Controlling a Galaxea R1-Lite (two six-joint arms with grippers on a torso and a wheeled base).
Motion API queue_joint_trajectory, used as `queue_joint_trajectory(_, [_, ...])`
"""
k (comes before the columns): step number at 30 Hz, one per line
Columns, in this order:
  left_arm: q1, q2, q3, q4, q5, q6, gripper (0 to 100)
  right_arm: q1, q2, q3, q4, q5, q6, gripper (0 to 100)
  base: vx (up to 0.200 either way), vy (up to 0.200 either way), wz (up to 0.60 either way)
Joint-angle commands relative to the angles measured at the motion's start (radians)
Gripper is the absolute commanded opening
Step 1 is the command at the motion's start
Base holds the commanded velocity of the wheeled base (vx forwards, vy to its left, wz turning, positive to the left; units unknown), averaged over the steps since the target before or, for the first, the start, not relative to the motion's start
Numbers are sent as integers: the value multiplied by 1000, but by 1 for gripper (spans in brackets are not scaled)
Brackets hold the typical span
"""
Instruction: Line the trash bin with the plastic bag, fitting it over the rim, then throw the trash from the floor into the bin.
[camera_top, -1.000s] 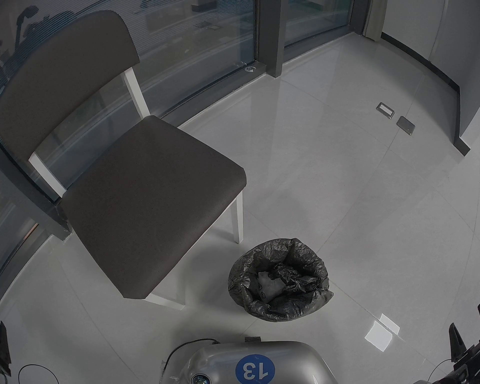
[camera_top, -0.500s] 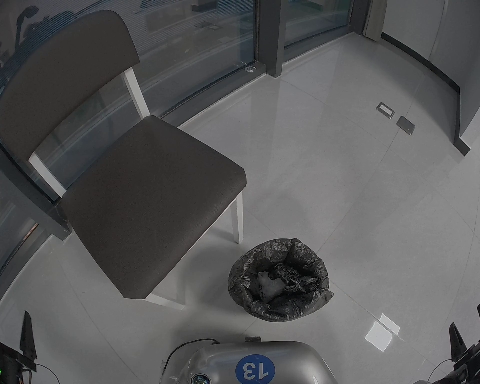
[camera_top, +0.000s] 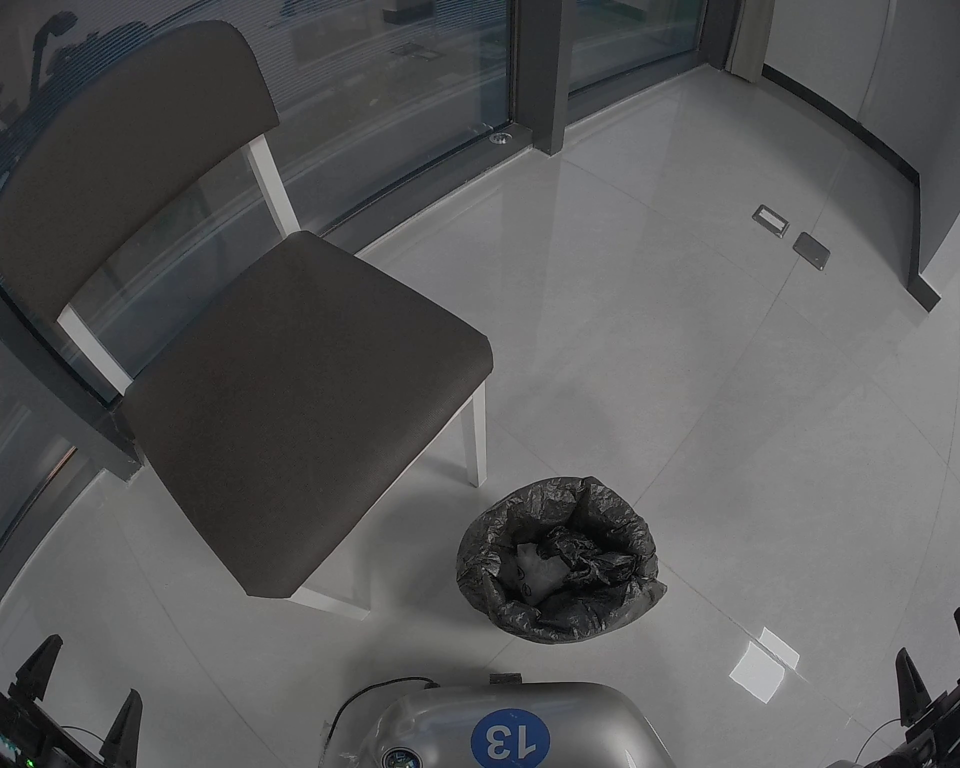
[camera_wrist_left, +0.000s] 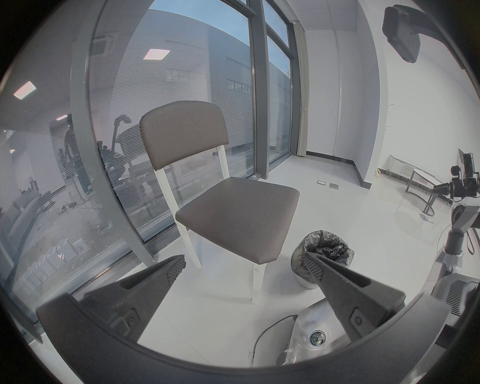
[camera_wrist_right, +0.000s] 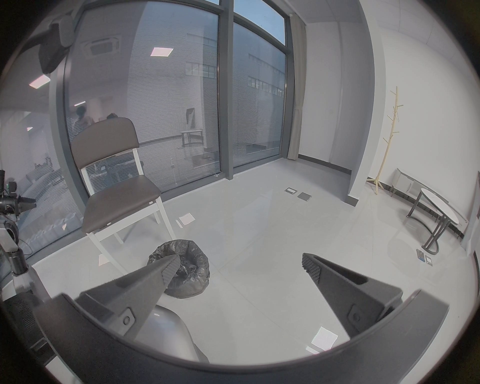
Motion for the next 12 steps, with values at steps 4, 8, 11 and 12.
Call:
queue_joint_trajectory(4, [-1, 6, -2, 6, -1, -20, 100, 0, -14, 1, 0, 0, -7, 100, 0, 0, 0])
queue_joint_trajectory(8, [-1, 6, -2, 4, 2, -34, 100, 0, -14, 1, 0, 0, -8, 100, 0, 0, 0])
queue_joint_trajectory(11, [-1, 6, -2, 4, 2, -37, 100, 0, -14, 1, 0, -2, -8, 100, 0, 0, 0])
queue_joint_trajectory(12, [-1, 6, -2, 4, 2, -38, 100, 0, -14, 1, 0, -5, -8, 100, 0, 0, 0])
